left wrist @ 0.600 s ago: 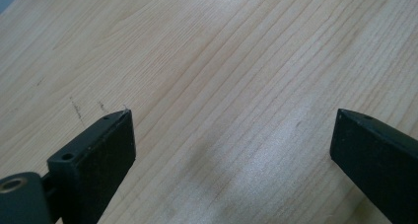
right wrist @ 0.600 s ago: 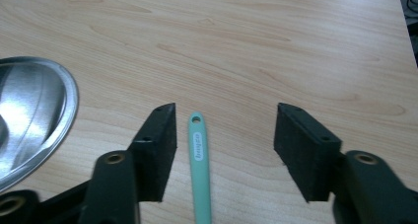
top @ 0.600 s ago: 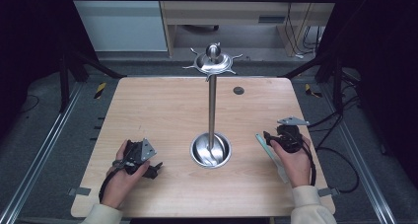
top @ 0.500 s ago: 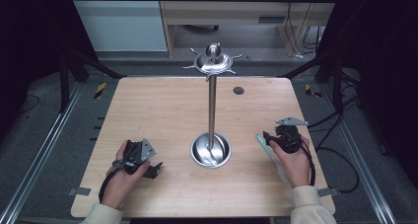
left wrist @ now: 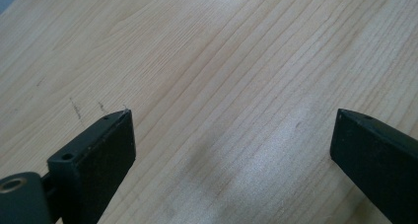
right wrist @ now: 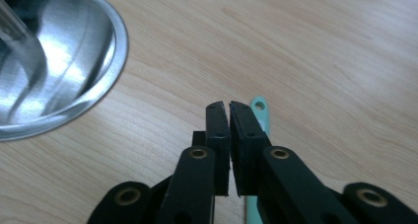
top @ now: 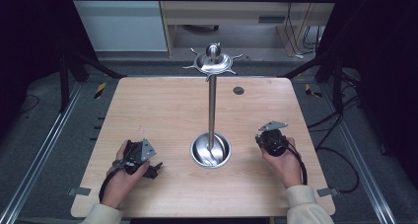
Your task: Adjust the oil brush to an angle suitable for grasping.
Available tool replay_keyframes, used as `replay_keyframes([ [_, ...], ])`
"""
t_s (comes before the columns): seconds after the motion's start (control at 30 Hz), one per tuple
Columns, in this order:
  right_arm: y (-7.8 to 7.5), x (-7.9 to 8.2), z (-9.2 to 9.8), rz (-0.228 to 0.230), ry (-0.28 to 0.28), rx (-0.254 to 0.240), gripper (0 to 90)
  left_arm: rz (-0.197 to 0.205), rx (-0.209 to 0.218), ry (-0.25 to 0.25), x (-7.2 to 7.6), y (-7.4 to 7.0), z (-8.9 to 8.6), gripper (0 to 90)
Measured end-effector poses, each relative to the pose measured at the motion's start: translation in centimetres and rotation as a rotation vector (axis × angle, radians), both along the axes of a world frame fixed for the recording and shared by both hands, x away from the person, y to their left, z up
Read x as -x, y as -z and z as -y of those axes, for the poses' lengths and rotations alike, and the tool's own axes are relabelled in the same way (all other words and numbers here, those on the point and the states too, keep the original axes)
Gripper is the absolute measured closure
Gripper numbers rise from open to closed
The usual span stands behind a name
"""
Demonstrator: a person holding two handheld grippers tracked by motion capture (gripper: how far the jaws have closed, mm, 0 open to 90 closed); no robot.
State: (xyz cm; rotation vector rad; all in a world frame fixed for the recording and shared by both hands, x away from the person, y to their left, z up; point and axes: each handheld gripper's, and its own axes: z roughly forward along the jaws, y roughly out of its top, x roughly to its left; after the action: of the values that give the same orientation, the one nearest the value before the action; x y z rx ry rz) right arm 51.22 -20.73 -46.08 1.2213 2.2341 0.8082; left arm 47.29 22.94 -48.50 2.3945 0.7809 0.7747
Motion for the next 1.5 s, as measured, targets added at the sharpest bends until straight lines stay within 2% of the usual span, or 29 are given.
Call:
replay_keyframes([
  [0.3,1.8,-1.0,-0.3,-0.066,0.018,0.083,90.0,0.004,0.001,0.002,0.0,0.0,0.0,3.1],
  [0.53,2.0,-1.1,0.1,-0.091,0.05,0.064,90.0,0.002,-0.002,0.003,0.0,-0.1,0.0,3.1],
  [0.97,2.4,-1.2,0.3,-0.119,0.074,0.075,90.0,0.011,-0.002,0.004,0.0,-0.1,0.0,3.1],
  [1.17,2.3,-1.3,0.7,-0.116,0.116,0.099,90.0,0.006,-0.004,0.005,0.0,-0.1,0.0,3.1],
  [1.33,2.3,-1.3,0.9,-0.122,0.129,0.083,90.0,0.006,-0.003,0.005,0.0,-0.1,0.0,3.1],
  [1.5,1.2,-0.8,1.5,-0.121,0.14,0.014,88.0,0.007,-0.002,0.002,0.1,-0.1,0.0,3.1],
])
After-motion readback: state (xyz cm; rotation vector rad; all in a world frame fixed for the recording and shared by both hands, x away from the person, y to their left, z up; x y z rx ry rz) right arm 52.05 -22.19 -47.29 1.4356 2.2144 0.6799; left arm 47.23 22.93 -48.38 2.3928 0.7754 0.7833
